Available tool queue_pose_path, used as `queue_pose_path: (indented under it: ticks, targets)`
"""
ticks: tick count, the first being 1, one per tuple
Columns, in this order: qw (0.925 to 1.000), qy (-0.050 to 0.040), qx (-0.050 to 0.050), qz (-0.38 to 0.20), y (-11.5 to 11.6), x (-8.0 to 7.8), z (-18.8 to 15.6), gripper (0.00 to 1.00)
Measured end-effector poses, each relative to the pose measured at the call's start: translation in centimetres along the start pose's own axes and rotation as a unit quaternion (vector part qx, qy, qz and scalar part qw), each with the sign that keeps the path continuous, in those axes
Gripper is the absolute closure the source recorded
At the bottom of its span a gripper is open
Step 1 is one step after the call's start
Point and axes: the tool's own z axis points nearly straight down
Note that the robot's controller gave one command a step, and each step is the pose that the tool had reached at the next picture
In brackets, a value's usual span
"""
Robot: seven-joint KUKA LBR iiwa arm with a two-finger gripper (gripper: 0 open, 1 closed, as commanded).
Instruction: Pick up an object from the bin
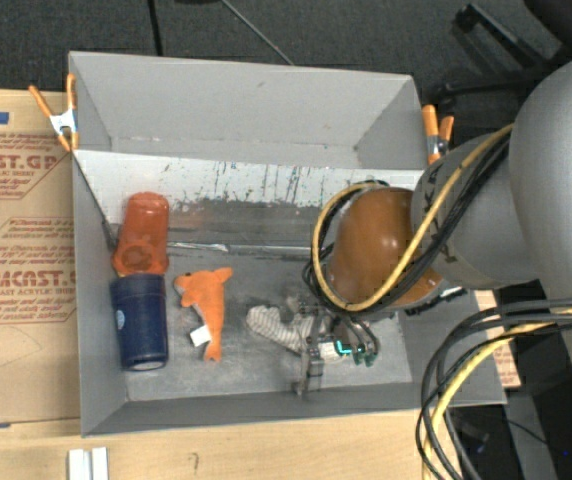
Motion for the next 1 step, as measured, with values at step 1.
queue_pose_path:
  ticks: [1]
  targets:
    - [1.0, -0.001, 0.0, 0.0, 0.02, -0.05, -0.02, 1.0]
